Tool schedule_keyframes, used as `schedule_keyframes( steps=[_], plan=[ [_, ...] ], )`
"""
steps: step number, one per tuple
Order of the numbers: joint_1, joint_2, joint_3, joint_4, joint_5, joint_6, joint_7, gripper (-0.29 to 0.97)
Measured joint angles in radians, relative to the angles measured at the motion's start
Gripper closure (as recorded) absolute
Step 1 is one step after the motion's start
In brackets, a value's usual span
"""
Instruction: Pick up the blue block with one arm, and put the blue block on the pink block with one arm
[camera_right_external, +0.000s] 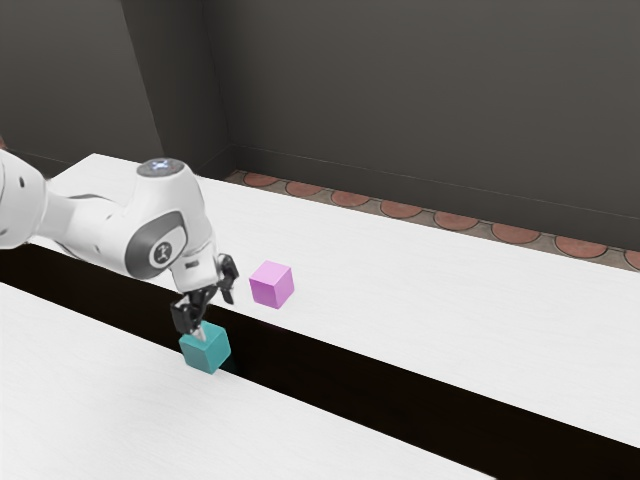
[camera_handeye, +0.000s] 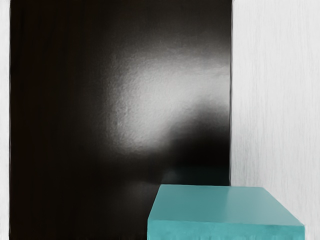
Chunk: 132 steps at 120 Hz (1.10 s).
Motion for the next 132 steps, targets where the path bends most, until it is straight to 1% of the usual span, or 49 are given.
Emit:
schedule_keyframes(
  steps=[6, 29, 54, 62, 72, 75, 81, 90, 94, 102, 110, 121, 132],
  plan=[
    [0.0, 0.003, 0.0, -0.011, -0.005, 0.004, 0.01, 0.0],
    [0.024, 0.083, 0.0, -0.009, -0.013, 0.02, 0.043, 0.0],
    [0.028, 0.104, 0.001, -0.009, -0.028, 0.03, 0.069, 0.0],
    [0.031, 0.11, 0.001, -0.009, -0.031, 0.033, 0.075, 0.07],
    [0.034, 0.108, 0.001, -0.009, -0.032, 0.036, 0.082, 0.26],
    [0.034, 0.102, 0.001, -0.009, -0.032, 0.036, 0.084, 0.3],
    [0.034, 0.083, 0.0, -0.01, -0.031, 0.038, 0.088, 0.35],
    [0.029, 0.037, -0.004, 0.001, -0.031, 0.033, 0.094, 0.38],
    [0.026, 0.03, -0.012, 0.038, -0.031, 0.019, 0.096, 0.39],
    [0.016, 0.047, -0.026, 0.173, -0.032, -0.037, 0.1, 0.4],
    [0.015, 0.132, -0.029, 0.346, -0.029, -0.111, 0.104, 0.4],
    [0.018, 0.284, -0.032, 0.585, -0.023, -0.211, 0.108, 0.4],
    [0.016, 0.391, -0.033, 0.731, -0.021, -0.285, 0.112, 0.39]
  ],
)
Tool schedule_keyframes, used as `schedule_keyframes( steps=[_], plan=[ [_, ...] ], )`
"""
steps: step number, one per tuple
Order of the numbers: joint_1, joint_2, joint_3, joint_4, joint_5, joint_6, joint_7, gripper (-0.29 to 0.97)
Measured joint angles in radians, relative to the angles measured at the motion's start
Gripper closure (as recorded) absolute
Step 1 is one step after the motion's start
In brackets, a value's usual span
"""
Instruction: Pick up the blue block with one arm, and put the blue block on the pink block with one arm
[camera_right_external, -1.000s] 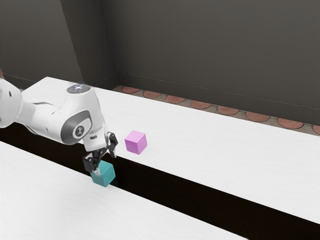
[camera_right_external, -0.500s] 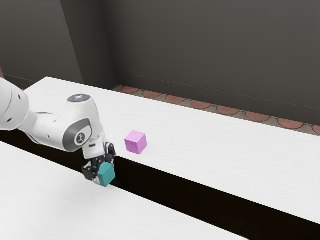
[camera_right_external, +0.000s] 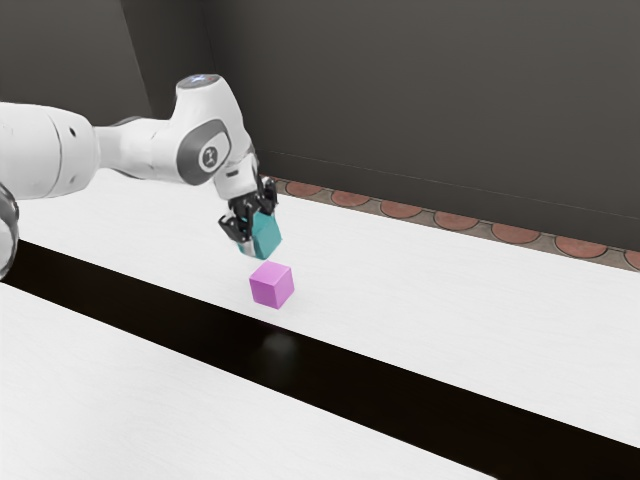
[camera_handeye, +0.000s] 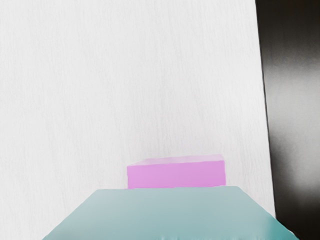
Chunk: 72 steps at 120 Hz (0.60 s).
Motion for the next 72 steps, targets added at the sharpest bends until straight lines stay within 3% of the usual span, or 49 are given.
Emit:
schedule_keyframes(
  steps=[12, 62, 72],
  plan=[
    [0.001, 0.067, 0.001, 0.058, 0.001, -0.052, 0.003, 0.39],
    [-0.008, 0.138, -0.002, 0.133, -0.001, -0.147, 0.027, 0.38],
    [-0.007, 0.145, -0.001, 0.139, -0.004, -0.156, 0.033, 0.26]
  ],
)
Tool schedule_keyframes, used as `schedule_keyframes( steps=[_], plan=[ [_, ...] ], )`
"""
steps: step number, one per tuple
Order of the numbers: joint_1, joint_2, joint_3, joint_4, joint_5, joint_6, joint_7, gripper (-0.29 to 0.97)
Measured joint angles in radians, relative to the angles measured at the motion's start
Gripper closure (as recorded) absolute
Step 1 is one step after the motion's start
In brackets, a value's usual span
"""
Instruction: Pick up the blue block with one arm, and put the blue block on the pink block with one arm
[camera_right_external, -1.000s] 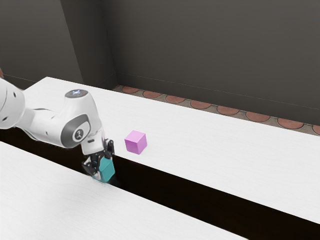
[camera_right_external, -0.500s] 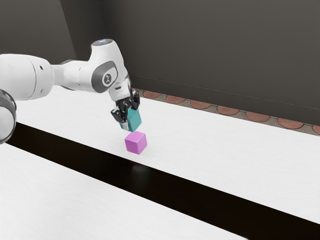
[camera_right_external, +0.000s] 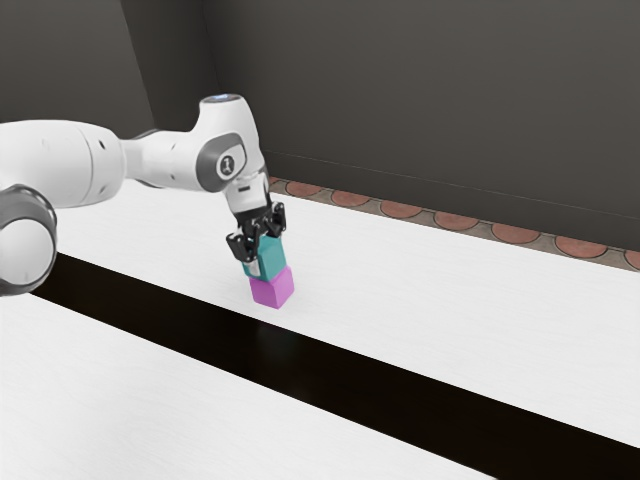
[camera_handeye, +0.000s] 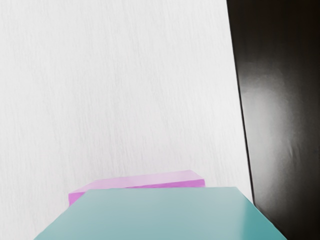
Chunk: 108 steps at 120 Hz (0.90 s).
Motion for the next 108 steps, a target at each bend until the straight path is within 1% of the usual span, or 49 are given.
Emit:
schedule_keyframes(
  steps=[27, 42, 50, 58, 65, 78, 88, 94, 108],
  plan=[
    [0.0, 0.001, 0.0, 0.002, -0.003, -0.017, 0.01, 0.11],
    [0.004, -0.005, 0.0, 0.001, -0.004, -0.021, 0.014, 0.06],
    [0.011, -0.03, 0.002, -0.007, -0.004, -0.022, 0.016, 0.04],
    [0.015, -0.094, 0.002, -0.024, -0.005, -0.033, 0.018, 0.03],
    [0.016, -0.204, 0.002, -0.09, -0.005, -0.044, 0.019, 0.02],
    [0.016, -0.467, 0.002, -0.295, -0.007, -0.083, -0.001, 0.01],
    [0.011, -0.649, 0.002, -0.387, 0.001, -0.169, -0.062, 0.01],
    [-0.003, -0.694, 0.002, -0.372, 0.013, -0.221, -0.104, 0.01],
    [-0.036, -0.714, -0.002, -0.305, 0.023, -0.305, -0.197, 0.0]
  ],
)
